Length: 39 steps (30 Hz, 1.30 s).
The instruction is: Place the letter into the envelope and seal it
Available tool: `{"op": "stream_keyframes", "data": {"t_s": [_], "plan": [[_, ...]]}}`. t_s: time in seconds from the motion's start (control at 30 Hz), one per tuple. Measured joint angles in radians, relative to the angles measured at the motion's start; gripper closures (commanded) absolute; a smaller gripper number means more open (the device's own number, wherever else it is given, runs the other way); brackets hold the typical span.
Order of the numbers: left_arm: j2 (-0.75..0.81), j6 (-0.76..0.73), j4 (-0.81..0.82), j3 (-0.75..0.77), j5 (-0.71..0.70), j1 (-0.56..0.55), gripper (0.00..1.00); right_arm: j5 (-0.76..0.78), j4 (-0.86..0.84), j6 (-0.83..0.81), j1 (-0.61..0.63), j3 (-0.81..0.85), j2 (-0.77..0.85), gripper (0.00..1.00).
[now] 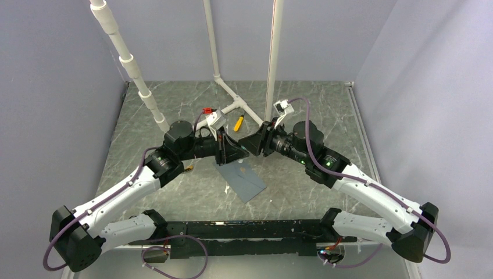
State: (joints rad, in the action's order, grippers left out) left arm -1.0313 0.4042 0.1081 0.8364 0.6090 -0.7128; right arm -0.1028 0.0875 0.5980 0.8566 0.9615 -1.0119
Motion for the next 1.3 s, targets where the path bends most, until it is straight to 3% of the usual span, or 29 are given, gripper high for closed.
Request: {"op": "stream_keyframes", "data": {"t_s": [0.13, 0.2, 0.4, 0.63, 0.67, 0.7, 0.73, 0.77, 0.8, 0.87, 1.1, 1.3], "plan": [[-0.006, 0.004, -0.005, 0.000, -0.047, 0.000, 0.97, 0.020, -0.002, 0.028, 0.006, 0.000, -0.006, 0.85], [-0.006, 0.009, -0.008, 0.000, -0.057, 0.000, 0.98, 0.019, -0.003, 0.028, 0.006, 0.000, -0.010, 1.00], [-0.011, 0.030, -0.034, 0.011, -0.013, 0.002, 0.97, -0.075, -0.017, -0.066, -0.008, -0.006, -0.006, 1.00], [-0.066, 0.038, -0.041, 0.084, 0.263, 0.003, 0.98, -0.353, -0.045, -0.277, -0.038, -0.033, 0.090, 1.00], [-0.066, 0.038, -0.035, 0.084, 0.284, -0.001, 0.97, -0.381, -0.048, -0.295, -0.038, -0.036, 0.100, 0.99], [-0.066, 0.038, -0.029, 0.084, 0.304, -0.004, 0.98, -0.399, -0.049, -0.306, -0.039, -0.037, 0.109, 0.87], [-0.068, 0.038, -0.022, 0.087, 0.318, -0.005, 0.98, -0.406, -0.047, -0.317, -0.039, -0.038, 0.119, 0.73], [-0.073, 0.038, -0.022, 0.097, 0.328, -0.006, 0.98, -0.402, -0.045, -0.320, -0.039, -0.038, 0.129, 0.48], [-0.079, 0.043, -0.015, 0.106, 0.333, -0.007, 0.98, -0.394, -0.044, -0.320, -0.038, -0.038, 0.143, 0.36], [-0.089, 0.065, -0.012, 0.119, 0.319, -0.012, 0.98, -0.342, -0.043, -0.312, -0.029, -0.038, 0.168, 0.25], [-0.079, 0.181, 0.061, 0.074, 0.050, -0.002, 0.98, -0.005, -0.014, -0.230, 0.001, -0.090, 0.282, 0.22], [-0.048, 0.275, 0.083, 0.033, -0.180, -0.002, 0.98, 0.123, 0.039, -0.188, 0.005, -0.151, 0.243, 0.25]]}}
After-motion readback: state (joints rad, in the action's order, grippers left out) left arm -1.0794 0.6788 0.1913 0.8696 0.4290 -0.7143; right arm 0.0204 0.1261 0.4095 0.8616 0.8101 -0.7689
